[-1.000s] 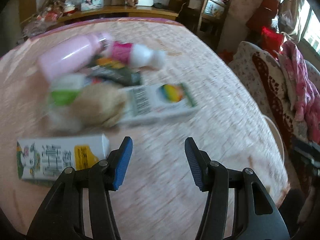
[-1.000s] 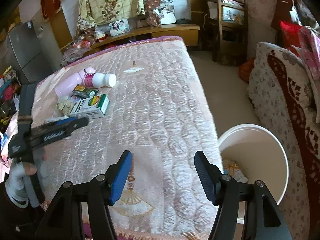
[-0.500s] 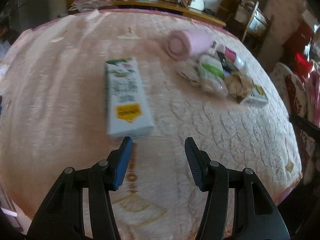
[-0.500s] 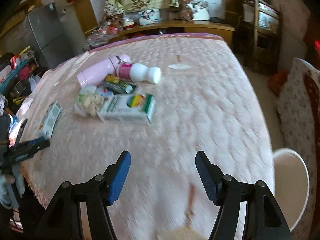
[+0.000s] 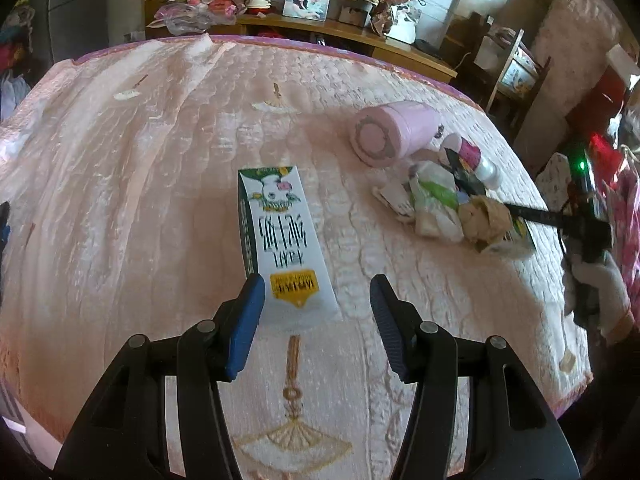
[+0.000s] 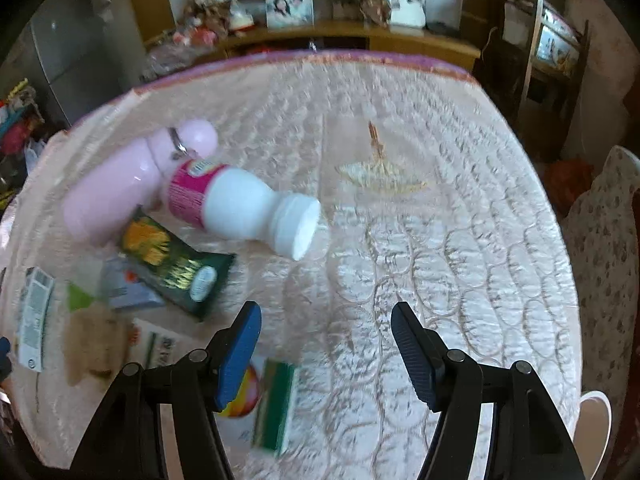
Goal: Collect trash
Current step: 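Grasp the white milk carton with the left gripper while the right grasps the medicine box, then carry the milk carton and medicine box over the bucket and release both, then move both grippers back over the trash on the bed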
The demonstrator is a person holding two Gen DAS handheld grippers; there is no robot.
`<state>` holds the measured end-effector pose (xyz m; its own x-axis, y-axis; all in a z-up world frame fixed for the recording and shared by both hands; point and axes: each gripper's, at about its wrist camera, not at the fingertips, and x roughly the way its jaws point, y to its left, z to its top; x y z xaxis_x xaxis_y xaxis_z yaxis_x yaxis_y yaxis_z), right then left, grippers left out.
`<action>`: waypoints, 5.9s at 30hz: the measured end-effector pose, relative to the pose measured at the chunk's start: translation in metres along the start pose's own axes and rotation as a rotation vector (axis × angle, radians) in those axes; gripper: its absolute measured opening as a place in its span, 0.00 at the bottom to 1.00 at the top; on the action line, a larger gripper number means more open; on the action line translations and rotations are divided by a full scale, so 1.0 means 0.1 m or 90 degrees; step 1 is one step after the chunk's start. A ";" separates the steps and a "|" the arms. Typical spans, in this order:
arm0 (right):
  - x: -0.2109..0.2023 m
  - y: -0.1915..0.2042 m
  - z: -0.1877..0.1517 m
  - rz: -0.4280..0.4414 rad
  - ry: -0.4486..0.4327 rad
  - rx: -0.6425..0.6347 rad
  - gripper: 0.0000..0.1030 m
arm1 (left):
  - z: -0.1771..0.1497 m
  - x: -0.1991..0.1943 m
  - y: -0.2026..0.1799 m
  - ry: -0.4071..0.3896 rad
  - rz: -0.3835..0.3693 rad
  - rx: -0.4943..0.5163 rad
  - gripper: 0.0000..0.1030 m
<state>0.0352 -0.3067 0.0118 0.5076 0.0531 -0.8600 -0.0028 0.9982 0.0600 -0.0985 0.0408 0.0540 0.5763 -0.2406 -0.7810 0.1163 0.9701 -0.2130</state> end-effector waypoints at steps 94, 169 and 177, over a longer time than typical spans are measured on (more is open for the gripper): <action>-2.10 -1.11 -1.93 -0.030 -0.151 0.137 0.48 | -0.48 -0.05 -3.31 -0.045 -0.168 0.306 0.49; -1.84 -2.30 -2.63 -0.127 -0.087 0.300 0.62 | -0.83 0.56 -4.59 0.107 -0.330 0.326 0.56; -1.91 -2.09 -2.47 -0.127 -0.099 0.268 0.63 | -0.73 0.39 -4.30 0.059 -0.295 0.319 0.56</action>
<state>-0.2742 -0.5181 0.0383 0.5856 -0.1745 -0.7916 0.4397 0.8888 0.1293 -0.1849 -0.3880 0.0721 0.3083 -0.6141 -0.7266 0.7071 0.6589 -0.2568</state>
